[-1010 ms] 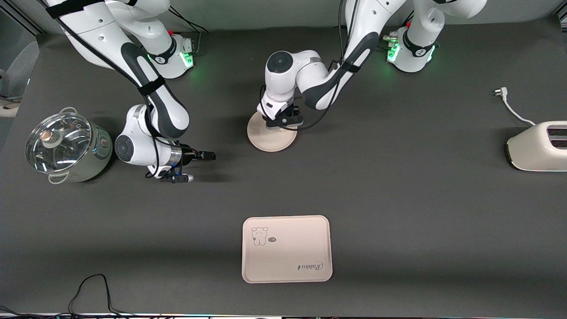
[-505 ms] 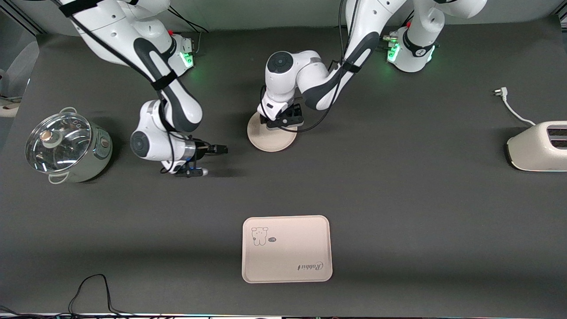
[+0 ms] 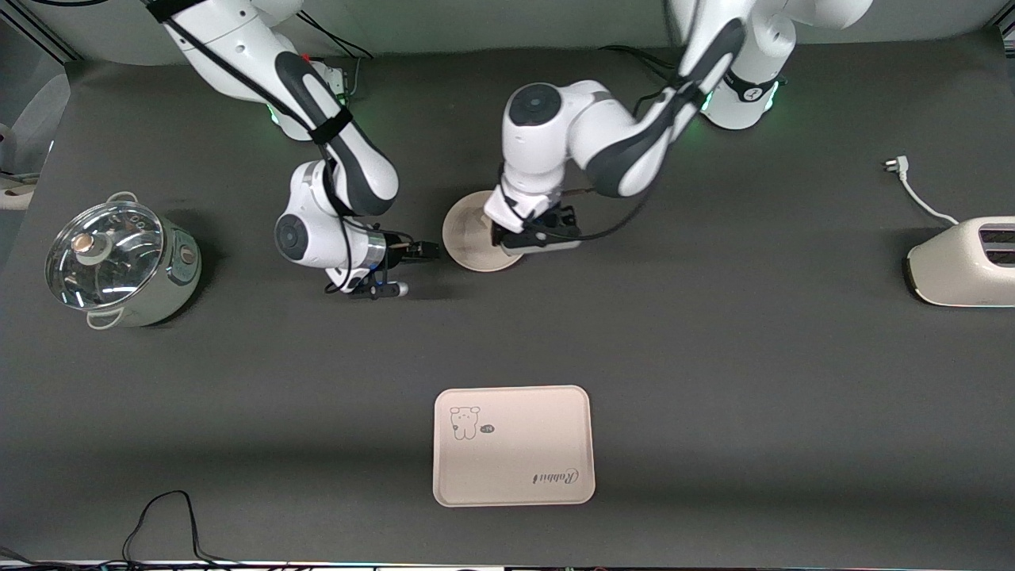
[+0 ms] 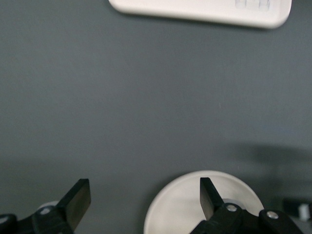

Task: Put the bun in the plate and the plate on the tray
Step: 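Grasp the plate rim with the right gripper while the left gripper withdraws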

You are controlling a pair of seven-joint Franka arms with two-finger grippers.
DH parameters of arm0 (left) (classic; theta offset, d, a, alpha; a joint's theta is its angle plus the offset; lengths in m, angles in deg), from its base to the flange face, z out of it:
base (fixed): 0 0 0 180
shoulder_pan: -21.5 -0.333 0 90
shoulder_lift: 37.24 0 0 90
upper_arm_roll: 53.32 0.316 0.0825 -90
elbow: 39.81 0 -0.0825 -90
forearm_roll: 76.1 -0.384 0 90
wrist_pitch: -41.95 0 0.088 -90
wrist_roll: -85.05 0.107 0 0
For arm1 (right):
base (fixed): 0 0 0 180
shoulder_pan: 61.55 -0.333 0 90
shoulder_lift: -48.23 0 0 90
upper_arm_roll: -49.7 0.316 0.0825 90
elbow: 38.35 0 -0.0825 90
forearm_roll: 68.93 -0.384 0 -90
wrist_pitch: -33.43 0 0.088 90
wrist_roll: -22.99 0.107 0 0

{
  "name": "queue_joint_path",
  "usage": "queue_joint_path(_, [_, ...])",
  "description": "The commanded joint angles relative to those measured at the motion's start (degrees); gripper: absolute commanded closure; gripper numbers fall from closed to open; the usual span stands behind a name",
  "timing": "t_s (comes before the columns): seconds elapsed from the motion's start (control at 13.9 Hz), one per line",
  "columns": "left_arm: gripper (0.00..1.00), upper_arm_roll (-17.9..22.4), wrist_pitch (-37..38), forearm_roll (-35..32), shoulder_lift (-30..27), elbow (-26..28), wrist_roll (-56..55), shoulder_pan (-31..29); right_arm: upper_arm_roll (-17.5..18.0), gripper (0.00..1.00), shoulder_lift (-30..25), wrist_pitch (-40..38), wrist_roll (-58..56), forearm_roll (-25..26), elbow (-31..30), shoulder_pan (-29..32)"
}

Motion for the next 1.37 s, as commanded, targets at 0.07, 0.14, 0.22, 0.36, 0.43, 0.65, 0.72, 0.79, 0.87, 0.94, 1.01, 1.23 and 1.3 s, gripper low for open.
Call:
queue_joint_path(0.07, [0.00,-0.1,5.5,9.5,-4.6,-2.5,16.6,-7.2,-0.8,0.03,-1.9,6.1,-0.9,-4.0,-4.7,-5.3])
queue_joint_path(0.14, [0.00,0.0,9.5,9.5,-4.8,-4.7,20.7,-9.3,-0.8,0.03,-1.9,7.0,-0.8,-4.3,-5.2,-6.7])
queue_joint_path(0.22, [0.00,0.0,14.2,9.5,-4.8,-7.5,24.6,-11.5,-0.8,0.03,-1.9,7.4,-0.8,-5.4,-5.4,-7.3])
queue_joint_path(0.36, [0.00,0.2,21.0,9.5,-4.0,-13.1,32.4,-15.0,-0.8,0.05,-2.0,7.6,-0.8,-6.5,-5.9,-8.6])
queue_joint_path(0.43, [0.00,0.3,22.5,9.5,-3.9,-14.1,36.0,-16.9,-0.8,0.08,-2.0,8.2,-0.6,-6.5,-5.9,-9.5])
queue_joint_path(0.65, [0.00,0.2,25.3,9.5,-4.7,-15.0,45.4,-24.6,-0.9,0.22,-1.8,10.7,-0.6,-9.4,-6.6,-12.7])
queue_joint_path(0.72, [0.00,0.2,28.0,9.5,-5.5,-15.0,49.3,-26.7,-0.9,0.28,-1.5,11.2,-0.6,-10.1,-6.6,-12.8])
queue_joint_path(0.79, [0.00,0.3,29.4,9.5,-7.1,-14.9,50.9,-28.7,-0.9,0.41,-1.4,11.2,-0.7,-10.1,-6.6,-12.8])
queue_joint_path(0.87, [0.00,0.3,30.7,9.5,-8.5,-15.0,51.5,-30.5,-0.9,0.58,-1.4,11.3,-1.2,-10.1,-6.6,-12.9])
queue_joint_path(0.94, [0.00,0.2,32.5,9.7,-9.7,-15.0,51.5,-31.8,-0.9,0.80,-1.5,11.3,-1.2,-10.1,-6.6,-13.0])
queue_joint_path(1.01, [0.00,0.3,33.9,10.0,-10.9,-15.0,51.6,-32.6,-0.9,0.97,-1.6,11.5,-1.1,-10.1,-6.6,-13.0])
queue_joint_path(1.23, [0.00,0.4,35.7,10.1,-12.2,-15.1,55.4,-35.0,-0.9,1.00,-1.3,14.3,-1.0,-10.1,-7.0,-13.0])
queue_joint_path(1.3, [0.00,0.3,36.4,10.2,-12.4,-15.7,57.4,-36.7,-0.9,1.00,-1.2,14.4,-1.0,-10.1,-7.0,-13.0])
